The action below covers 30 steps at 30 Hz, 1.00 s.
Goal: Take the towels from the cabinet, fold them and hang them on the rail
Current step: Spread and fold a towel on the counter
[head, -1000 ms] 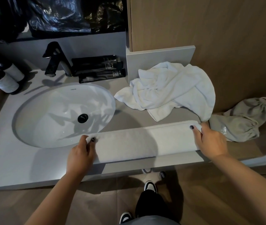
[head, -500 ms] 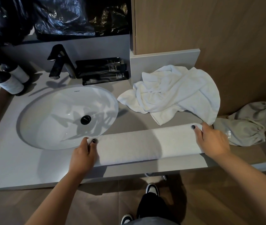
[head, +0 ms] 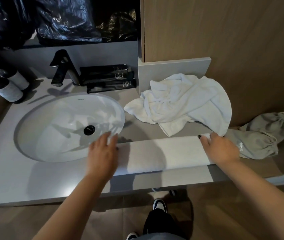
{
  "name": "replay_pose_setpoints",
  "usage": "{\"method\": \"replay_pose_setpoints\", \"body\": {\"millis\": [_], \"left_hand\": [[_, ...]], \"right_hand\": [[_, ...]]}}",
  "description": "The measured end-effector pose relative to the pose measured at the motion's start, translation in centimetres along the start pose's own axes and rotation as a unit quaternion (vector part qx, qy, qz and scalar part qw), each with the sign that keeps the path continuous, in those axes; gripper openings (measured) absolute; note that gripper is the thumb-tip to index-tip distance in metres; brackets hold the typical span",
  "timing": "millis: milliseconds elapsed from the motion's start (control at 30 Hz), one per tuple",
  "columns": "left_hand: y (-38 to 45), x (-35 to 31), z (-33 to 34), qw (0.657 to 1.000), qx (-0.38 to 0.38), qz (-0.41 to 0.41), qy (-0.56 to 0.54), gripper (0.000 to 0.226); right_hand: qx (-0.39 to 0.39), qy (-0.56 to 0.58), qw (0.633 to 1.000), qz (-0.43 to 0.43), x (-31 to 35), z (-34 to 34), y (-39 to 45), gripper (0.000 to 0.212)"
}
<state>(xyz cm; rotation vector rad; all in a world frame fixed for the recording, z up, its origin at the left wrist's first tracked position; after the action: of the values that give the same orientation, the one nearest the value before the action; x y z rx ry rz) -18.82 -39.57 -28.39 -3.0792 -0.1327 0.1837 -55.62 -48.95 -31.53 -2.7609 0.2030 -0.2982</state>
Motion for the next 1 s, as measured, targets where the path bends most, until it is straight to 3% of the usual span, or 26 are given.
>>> {"method": "replay_pose_setpoints", "body": {"millis": [33,100,167,200,267,367,467,600,833,1000], "left_hand": [[-0.2,-2.4,0.8,0.998,0.013,0.065,-0.022,0.034],[-0.8,-5.2,3.5,0.990,0.075,0.113,-0.029,0.047],[-0.8,-5.2,5.2,0.990,0.101,0.094,-0.004,0.059],[-0.8,-5.0,5.7,0.991,0.103,0.089,0.003,0.061],[-0.7,-4.7,6.0,0.991,0.094,0.090,0.012,0.061],[-0.7,-4.8,6.0,0.990,0.095,0.101,0.005,0.062],[-0.8,-3.5,5.6,0.991,0.087,0.102,0.005,0.063],[-1.4,0.0,5.0,0.991,0.090,0.093,0.033,0.067],[-1.7,2.7,5.4,0.982,0.116,0.135,0.059,0.068],[-1.9,2.7,5.1,0.984,0.113,0.140,-0.005,0.067]], "right_hand": [[-0.017,-0.011,1.000,0.007,0.3,-0.2,-0.3,0.040],[-0.104,-0.030,0.994,-0.007,1.2,-1.7,-1.0,0.030],[-0.206,-0.026,0.973,-0.098,4.1,-2.9,-2.7,0.027],[-0.219,-0.008,0.959,-0.179,6.6,-2.5,-4.0,0.032],[-0.161,0.046,0.922,-0.349,12.7,0.2,-7.2,0.042],[-0.037,-0.061,0.900,-0.430,19.1,7.7,-10.7,0.053],[-0.009,-0.163,0.908,-0.386,18.6,10.0,-9.8,0.062],[0.009,-0.149,0.923,-0.355,14.6,8.3,-7.5,0.075],[0.011,-0.173,0.958,-0.228,5.5,4.6,-3.2,0.092],[0.022,-0.064,0.983,-0.169,2.0,3.7,-1.8,0.108]]}}
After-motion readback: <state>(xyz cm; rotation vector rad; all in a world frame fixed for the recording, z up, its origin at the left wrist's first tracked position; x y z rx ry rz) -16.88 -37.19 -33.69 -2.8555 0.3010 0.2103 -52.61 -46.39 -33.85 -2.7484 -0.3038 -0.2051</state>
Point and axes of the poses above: each hand's wrist, its own y-axis towards the middle knuckle, its own z-axis out of the palm, x = y × z, the point moved 10 cm from there along y, towards the middle knuckle, and after that the axes turned 10 degrees about x, right-handed, at the moved point
